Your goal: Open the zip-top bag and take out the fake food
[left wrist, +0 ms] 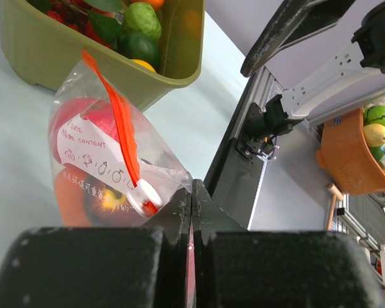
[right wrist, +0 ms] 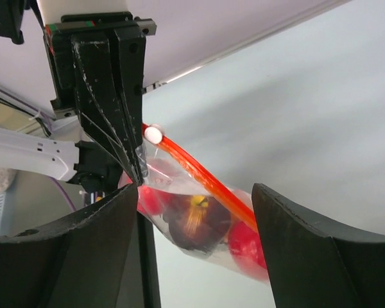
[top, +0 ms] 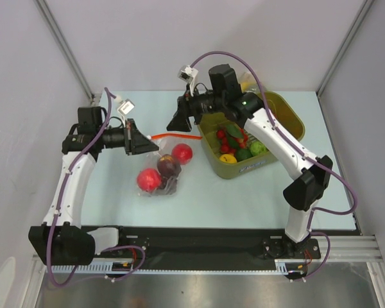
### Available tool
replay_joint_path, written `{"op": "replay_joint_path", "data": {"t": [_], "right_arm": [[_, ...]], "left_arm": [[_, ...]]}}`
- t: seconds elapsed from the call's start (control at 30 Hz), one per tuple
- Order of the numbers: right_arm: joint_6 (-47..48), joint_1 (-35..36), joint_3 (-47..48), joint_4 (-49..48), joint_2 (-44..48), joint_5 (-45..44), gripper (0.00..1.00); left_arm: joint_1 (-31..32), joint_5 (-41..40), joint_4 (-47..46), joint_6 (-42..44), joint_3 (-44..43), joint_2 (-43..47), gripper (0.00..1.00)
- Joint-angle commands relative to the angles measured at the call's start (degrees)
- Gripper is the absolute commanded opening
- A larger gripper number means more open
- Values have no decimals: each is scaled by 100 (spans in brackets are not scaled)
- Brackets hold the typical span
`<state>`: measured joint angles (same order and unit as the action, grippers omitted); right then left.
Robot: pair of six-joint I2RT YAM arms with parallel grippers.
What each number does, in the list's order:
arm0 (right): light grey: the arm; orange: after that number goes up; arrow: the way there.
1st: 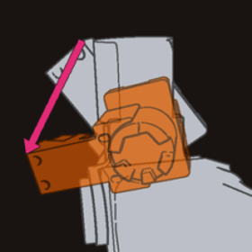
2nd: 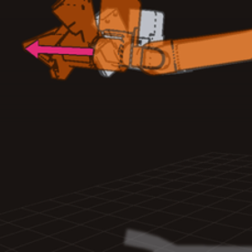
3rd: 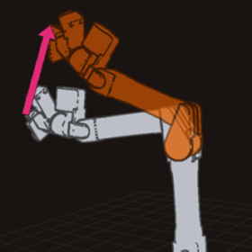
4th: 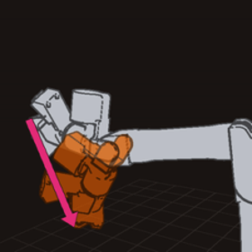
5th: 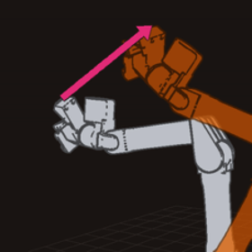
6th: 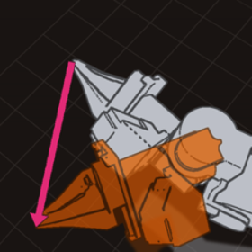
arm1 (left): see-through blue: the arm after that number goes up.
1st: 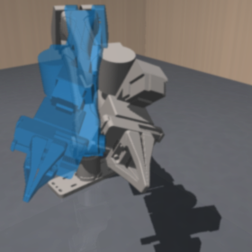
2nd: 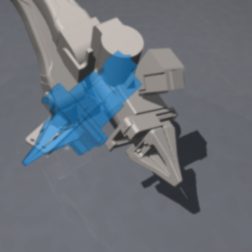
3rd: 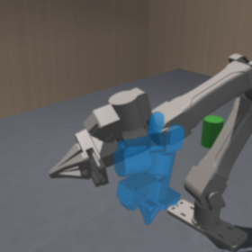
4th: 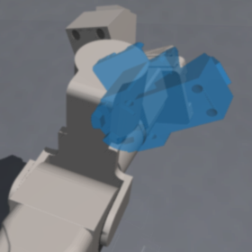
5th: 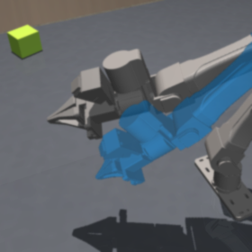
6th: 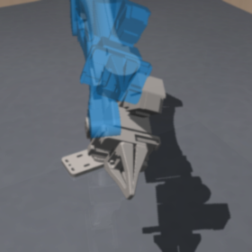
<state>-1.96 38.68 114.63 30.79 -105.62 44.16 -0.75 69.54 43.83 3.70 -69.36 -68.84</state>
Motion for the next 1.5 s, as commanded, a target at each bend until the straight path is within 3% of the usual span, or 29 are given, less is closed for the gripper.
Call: {"op": "replay_joint_path", "data": {"t": [0.0,0.43,0.77,0.93,1.03,1.13,1.2,1.47], "right_arm": [[-243,8,-54,-371,-72,391,78],[-253,0,-626,-468,-81,637,80],[-1016,-9,-1021,-1082,-108,1946,75],[-1448,-9,-1197,-1391,-108,2465,64],[-1439,-9,-1224,-1382,-64,2466,46],[-1448,-9,-1232,-1409,-11,2439,5],[-1448,-9,-1241,-1391,7,2430,1],[-1316,8,-1329,-1286,59,2237,0]], "left_arm": [[188,525,20,253,-280,213,0],[532,956,-15,289,-227,55,0],[585,772,134,438,-165,37,0],[585,702,152,447,-165,46,0],[585,561,178,447,-157,55,0],[585,377,196,482,-121,55,0],[594,306,178,482,-95,72,1],[585,16,152,456,10,186,5]]}}
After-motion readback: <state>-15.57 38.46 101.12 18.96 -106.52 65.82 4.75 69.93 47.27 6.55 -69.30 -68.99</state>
